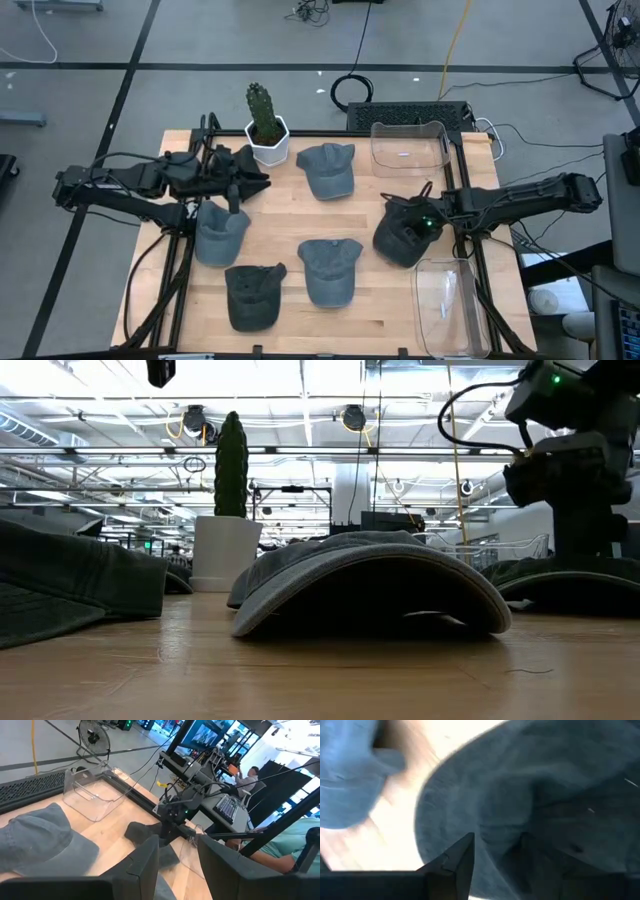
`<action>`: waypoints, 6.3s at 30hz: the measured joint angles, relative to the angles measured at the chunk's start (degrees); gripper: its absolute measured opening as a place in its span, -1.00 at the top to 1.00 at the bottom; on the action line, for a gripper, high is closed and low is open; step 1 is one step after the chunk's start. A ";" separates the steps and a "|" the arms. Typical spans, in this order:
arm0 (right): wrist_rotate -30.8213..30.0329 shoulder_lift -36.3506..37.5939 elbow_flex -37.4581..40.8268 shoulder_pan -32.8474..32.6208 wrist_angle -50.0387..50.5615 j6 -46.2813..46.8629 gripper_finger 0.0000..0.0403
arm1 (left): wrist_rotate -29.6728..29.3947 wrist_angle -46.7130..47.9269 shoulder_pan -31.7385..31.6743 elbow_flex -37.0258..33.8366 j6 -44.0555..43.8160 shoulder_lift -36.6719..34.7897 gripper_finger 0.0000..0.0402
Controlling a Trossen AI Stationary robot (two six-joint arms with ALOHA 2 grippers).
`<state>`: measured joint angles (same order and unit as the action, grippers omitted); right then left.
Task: Pick & Place hat
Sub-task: Put the middle black cap into the top transparent bin, then adjust the top transparent bin on the table
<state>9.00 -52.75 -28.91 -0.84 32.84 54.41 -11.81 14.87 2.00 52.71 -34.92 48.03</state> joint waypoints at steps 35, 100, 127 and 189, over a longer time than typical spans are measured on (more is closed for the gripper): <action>-21.37 -5.63 -36.99 1.30 30.05 -43.73 1.00 | -0.93 -0.06 -0.02 0.00 0.36 -0.02 0.27; -18.43 -31.23 -42.66 50.51 22.66 -104.12 0.57 | -4.28 -0.11 0.92 0.00 -3.60 -0.02 0.27; 0.28 -36.04 -42.66 58.60 -1.96 -35.34 0.55 | -4.81 0.00 1.51 0.00 -0.79 -0.02 0.27; -9.23 -18.15 -30.49 54.13 3.78 -37.31 0.55 | -4.92 0.15 1.51 -0.02 -1.00 -0.03 0.27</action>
<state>-0.23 -70.90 -59.40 53.29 36.62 17.10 -16.73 15.02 3.51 52.69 -35.92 48.00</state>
